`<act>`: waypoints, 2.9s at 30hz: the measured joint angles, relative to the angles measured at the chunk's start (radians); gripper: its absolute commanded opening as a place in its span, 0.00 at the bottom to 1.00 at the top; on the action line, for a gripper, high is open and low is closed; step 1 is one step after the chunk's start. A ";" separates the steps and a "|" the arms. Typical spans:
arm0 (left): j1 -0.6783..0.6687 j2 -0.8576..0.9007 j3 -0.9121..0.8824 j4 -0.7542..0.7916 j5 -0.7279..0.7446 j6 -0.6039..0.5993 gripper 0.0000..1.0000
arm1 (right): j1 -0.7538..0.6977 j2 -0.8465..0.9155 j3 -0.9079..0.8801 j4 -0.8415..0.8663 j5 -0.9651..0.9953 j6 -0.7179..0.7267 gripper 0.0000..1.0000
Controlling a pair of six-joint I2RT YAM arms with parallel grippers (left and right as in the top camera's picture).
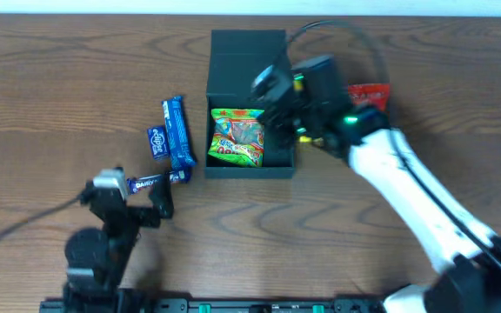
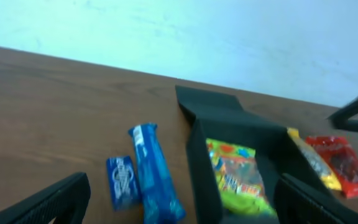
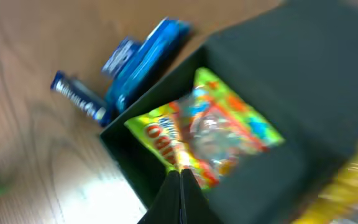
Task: Pack container
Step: 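Carry the Haribo bag with right gripper and drop it into box, then grasp the blue wafer bar with the left gripper, then place the blue wafer bar into the box beside the Haribo bag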
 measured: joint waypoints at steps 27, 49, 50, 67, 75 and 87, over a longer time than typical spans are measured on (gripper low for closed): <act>-0.026 1.561 0.911 -0.174 0.000 0.017 0.95 | -0.237 -0.027 0.002 -0.069 0.057 0.036 0.93; -0.026 1.669 0.912 -0.138 -0.050 -0.165 0.77 | -0.330 -0.027 0.002 -0.038 0.132 0.036 0.99; -0.026 1.675 0.912 -0.138 -0.057 -0.165 0.73 | -0.335 -0.027 0.002 -0.037 0.132 0.036 0.99; -0.034 1.692 1.075 -0.257 -0.101 -0.160 0.19 | -0.380 -0.027 0.002 -0.019 0.233 0.066 0.99; -0.165 1.692 1.438 -0.564 -0.149 -0.157 0.13 | -0.496 -0.027 0.002 -0.011 0.310 0.128 0.99; -0.431 1.749 1.514 -0.636 -0.034 -0.329 0.09 | -0.534 -0.027 0.002 0.025 0.319 0.138 0.99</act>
